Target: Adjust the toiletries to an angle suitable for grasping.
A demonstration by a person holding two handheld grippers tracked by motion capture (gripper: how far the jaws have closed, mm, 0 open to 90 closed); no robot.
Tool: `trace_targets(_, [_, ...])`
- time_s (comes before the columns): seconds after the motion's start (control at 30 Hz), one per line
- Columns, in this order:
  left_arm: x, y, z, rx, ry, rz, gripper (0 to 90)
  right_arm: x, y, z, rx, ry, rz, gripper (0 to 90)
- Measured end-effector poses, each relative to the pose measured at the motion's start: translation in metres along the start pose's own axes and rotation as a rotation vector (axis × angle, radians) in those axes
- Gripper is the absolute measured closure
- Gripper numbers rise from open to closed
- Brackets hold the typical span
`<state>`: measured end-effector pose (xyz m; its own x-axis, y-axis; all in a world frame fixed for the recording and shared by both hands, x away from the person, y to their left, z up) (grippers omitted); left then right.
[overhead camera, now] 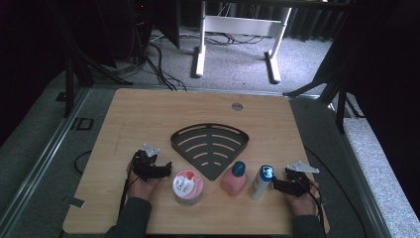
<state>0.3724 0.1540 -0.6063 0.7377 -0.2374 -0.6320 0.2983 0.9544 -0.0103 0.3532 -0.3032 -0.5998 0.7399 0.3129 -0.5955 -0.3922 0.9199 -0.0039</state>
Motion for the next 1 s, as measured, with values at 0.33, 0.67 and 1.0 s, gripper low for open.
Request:
trace_targets(0.33, [0.0, 0.0, 0.0, -0.002, -0.001, 0.002, 10.3, -0.004, 0.005, -0.002, 0.005, -0.006, -0.006, 33.1])
trace_targets(0.67, [0.0, 0.0, 0.0, -0.002, -0.001, 0.002, 10.3, -0.035, 0.031, 0.0, -0.059, -0.055, 0.056, 73.3])
trace_targets(1.0, [0.0, -0.001, 0.0, 0.0, 0.001, 0.003, 10.4, -0.075, 0.069, -0.006, -0.148, -0.098, 0.123, 90.0])
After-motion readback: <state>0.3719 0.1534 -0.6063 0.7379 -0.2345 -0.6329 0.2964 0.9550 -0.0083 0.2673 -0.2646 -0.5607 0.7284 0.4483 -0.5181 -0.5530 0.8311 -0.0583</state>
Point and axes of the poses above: each handheld gripper's, and its own axes: x roughly forward along the jaws, z roughly out of its top, y roughly to its left, the point moved 6 cm from there along x, roughly forward along the jaws, and after that the axes turned 6 degrees about -y, right-handed, at the moved point
